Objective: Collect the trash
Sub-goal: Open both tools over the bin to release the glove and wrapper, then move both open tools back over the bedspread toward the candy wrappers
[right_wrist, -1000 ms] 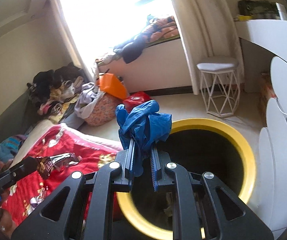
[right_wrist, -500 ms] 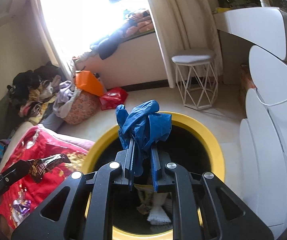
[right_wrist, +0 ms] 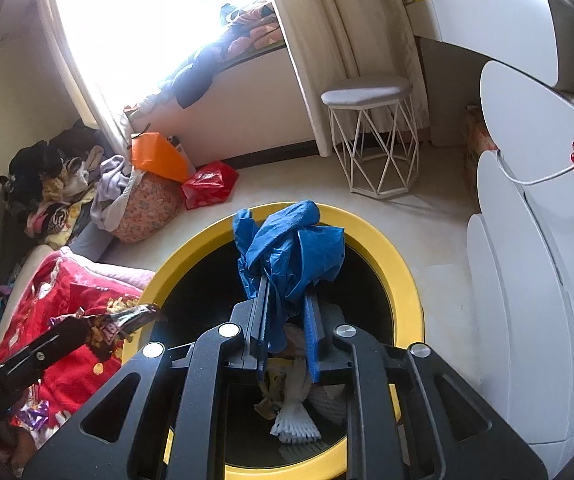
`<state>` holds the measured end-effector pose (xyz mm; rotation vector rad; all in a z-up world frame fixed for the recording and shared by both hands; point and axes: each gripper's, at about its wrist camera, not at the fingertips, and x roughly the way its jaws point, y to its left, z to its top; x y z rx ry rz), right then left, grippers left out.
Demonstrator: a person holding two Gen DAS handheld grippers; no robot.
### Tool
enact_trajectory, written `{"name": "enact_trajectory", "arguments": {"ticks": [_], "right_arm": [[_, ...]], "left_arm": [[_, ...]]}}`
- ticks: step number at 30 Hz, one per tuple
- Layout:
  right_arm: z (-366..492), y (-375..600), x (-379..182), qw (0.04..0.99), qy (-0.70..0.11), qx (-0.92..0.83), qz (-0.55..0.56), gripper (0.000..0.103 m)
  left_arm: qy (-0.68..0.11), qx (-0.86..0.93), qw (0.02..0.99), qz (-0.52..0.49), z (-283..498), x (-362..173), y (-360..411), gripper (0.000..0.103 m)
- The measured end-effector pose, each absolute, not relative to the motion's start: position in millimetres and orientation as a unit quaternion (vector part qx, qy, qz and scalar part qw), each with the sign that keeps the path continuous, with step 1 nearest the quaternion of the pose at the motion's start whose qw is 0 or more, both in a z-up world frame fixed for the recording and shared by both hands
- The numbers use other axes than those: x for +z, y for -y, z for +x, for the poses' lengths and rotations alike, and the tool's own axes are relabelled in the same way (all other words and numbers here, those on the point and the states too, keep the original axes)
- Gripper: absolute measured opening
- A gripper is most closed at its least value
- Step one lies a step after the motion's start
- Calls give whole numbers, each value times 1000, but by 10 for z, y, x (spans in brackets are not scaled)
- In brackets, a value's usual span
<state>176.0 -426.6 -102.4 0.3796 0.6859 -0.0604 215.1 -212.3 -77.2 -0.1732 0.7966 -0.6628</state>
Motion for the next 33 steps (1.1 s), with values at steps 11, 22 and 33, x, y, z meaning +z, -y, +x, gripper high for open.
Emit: {"name": "enact_trajectory", "arguments": {"ticks": [11,22,33], "right_arm": [[1738,4282,-998,926,-323,-41,193,58],[1659,4085,-818,940,-294,-16,173,68],[1605,3679,-594,946,-280,44,157,73]], "left_arm": [[-370,-258,891,-51,2059,-586,2028,92],[-334,-200,921,-33,1766,-387,1611,92],[-301,-157,939,-56,1585,-201,1150,92]]}}
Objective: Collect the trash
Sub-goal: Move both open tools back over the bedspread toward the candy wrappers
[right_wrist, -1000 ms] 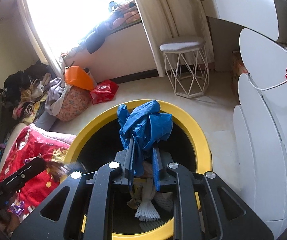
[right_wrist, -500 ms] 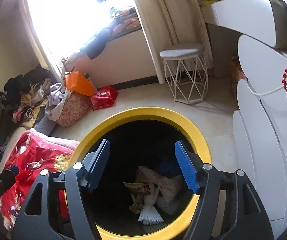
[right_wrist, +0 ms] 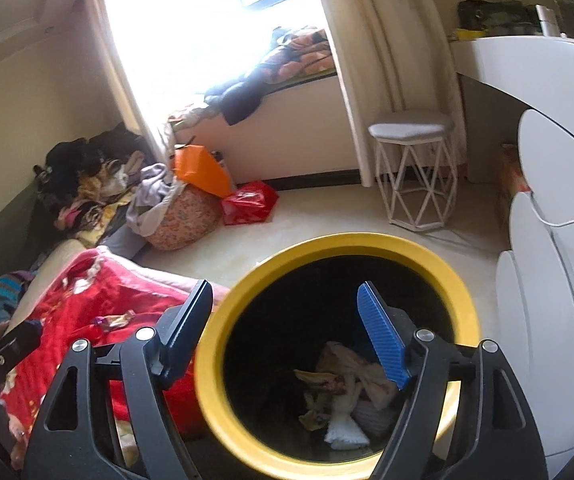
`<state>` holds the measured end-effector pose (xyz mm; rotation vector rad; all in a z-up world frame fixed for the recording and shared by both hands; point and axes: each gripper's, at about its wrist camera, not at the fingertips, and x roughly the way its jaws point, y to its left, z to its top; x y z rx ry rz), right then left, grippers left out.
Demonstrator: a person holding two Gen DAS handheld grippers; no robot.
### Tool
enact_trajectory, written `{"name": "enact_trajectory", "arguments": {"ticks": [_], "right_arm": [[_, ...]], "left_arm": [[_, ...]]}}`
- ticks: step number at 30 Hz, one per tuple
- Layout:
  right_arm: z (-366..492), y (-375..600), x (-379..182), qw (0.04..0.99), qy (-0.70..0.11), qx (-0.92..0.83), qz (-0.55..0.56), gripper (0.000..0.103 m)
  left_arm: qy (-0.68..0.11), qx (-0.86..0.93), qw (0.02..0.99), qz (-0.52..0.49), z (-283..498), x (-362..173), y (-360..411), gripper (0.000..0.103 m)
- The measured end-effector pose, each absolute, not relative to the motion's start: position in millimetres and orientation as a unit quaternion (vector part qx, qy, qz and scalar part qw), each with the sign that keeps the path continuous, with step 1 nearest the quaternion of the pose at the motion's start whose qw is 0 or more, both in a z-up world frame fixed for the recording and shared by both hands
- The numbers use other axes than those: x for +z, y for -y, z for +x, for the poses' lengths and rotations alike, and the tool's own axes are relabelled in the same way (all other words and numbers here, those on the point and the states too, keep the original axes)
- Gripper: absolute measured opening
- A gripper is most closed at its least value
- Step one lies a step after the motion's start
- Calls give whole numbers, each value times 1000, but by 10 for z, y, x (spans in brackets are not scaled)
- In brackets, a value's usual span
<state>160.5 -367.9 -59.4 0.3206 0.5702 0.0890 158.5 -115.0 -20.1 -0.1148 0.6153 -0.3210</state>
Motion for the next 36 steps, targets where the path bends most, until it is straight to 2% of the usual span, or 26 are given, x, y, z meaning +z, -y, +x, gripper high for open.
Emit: {"name": "enact_trajectory", "arguments": {"ticks": [23,36], "right_arm": [[1412,2276,-540,924,-310,206,81,73],[1182,1502,-693,893,-342,291,26,73]], "left_arm": [[-270,-66,957,-77,1374,-96,205,92],[-290,-12,950,-116,1293,-267,-525,92]]}}
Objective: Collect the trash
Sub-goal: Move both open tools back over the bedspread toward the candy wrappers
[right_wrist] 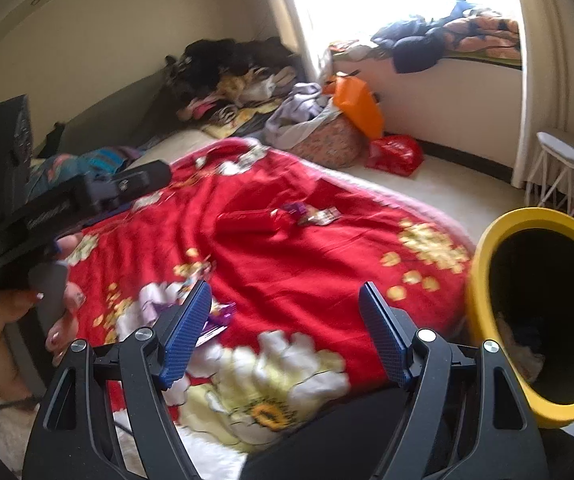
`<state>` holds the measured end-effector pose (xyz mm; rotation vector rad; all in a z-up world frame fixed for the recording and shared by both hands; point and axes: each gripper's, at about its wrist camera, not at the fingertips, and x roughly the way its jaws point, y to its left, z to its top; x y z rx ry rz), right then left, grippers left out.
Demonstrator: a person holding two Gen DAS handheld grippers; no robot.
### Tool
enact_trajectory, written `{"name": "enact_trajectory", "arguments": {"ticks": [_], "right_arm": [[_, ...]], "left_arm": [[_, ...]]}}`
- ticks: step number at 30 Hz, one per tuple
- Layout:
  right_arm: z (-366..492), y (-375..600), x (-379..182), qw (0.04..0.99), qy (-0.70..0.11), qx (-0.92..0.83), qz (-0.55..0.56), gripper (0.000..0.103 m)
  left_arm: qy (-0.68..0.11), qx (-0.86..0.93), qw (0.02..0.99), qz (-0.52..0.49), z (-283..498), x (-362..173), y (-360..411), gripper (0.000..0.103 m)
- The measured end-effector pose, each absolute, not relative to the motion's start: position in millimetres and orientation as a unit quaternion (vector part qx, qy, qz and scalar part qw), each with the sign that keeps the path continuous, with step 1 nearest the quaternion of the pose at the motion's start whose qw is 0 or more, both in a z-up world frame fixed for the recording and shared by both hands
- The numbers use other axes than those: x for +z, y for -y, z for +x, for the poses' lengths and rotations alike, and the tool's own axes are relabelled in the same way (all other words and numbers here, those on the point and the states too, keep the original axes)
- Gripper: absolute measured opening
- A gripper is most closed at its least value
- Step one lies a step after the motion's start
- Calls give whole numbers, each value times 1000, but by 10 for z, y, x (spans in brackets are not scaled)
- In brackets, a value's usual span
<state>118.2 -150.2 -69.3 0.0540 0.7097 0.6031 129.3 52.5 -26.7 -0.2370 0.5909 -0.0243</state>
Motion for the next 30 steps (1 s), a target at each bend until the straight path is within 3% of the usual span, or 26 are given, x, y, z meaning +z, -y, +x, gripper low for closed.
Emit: {"name": "enact_trajectory", "arguments": {"ticks": [4,7,12,20,22,24,27,30], "right_arm": [[1141,1291,-787,877,-361,318,13,71],[1132,1121,-877,862,-380,335,4,63],[1137,869,-1063,839,-415,351,-24,51],[1264,615,-1207,817,-448,360,-53,44],[1300,556,-1241,811,-454,363,-60,40],[1330,495,-1288,805,-462,365,-70,25],[1365,489,-1352,798,-474,366,-70,11],[1372,562,-1333,801,-472,364,-61,10]], "left_arm": [[-302,0,944,-132,1275,-369,-721,92],[-314,6,938,-146,1280,-459,-840,92],[-343,8,925,-165,1309,-644,-966,75],[-389,-8,898,-207,1358,-937,-1051,55],[-399,-13,891,-217,1366,-992,-1060,52],[-408,-19,884,-227,1378,-1042,-1062,50],[-423,-26,872,-244,1403,-1138,-1082,50],[-433,-32,863,-257,1411,-1217,-1085,45]]}}
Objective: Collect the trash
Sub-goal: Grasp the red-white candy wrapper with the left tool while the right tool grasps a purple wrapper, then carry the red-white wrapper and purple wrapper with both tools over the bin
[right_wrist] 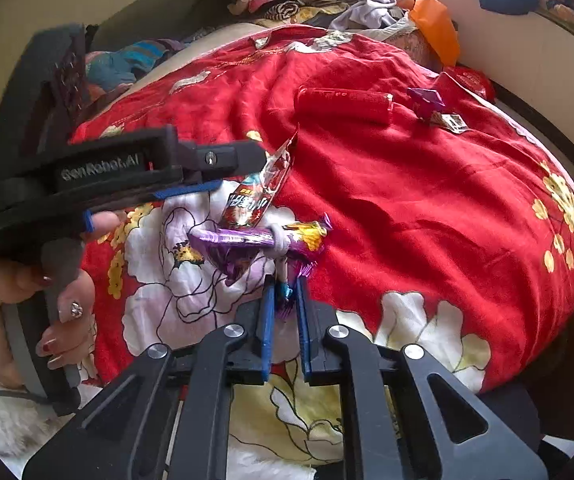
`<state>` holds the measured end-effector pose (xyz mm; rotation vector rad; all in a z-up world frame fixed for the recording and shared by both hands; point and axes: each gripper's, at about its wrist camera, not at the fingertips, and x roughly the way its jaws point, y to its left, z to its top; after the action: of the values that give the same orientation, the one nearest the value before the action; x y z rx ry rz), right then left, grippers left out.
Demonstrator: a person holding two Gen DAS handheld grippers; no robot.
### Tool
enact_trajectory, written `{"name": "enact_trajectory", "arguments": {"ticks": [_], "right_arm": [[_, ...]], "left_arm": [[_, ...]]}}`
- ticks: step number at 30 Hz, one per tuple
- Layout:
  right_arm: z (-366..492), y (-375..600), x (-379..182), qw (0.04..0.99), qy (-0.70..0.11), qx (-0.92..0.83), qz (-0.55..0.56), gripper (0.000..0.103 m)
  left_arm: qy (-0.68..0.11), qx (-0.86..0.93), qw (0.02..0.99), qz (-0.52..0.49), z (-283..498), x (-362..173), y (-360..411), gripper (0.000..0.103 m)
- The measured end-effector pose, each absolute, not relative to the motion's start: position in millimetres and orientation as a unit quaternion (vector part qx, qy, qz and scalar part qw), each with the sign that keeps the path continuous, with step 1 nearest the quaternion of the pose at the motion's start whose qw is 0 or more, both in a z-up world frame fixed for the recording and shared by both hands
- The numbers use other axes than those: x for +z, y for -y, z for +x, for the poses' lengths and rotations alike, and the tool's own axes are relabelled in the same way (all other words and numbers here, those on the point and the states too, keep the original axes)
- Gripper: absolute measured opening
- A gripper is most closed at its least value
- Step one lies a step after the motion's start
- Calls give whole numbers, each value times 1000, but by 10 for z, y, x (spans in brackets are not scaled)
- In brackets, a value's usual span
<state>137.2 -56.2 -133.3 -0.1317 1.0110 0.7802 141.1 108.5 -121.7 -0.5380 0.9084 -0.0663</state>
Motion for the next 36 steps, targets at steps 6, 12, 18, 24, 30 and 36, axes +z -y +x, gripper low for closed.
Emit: {"name": "enact_trajectory", "arguments": {"ticks": [6,12,18,24,30,36], "right_arm": [[1387,855,-1317,812,-469,345,-30,9],[1396,1115,-1167,832,-442,335,-3,9],[1377,1312,-955,852,-409,328,15,9],[1407,1535,-745,869,-380,315,35,9],[1440,1754,-620,885,-360,291,46,9],[1480,1994,-537,898,-344,267,61,9]], "left_arm": [[-447,-37,856,-257,1412,-1288,-1024,29],[-453,-44,860,-232,1400,-1288,-890,7],[-426,-56,877,-214,1382,-1060,-748,6],[-401,-76,890,-202,1407,-797,-574,6],[-384,-97,898,-191,1447,-630,-369,6],[-375,-119,902,-177,1464,-515,-124,6]]}}
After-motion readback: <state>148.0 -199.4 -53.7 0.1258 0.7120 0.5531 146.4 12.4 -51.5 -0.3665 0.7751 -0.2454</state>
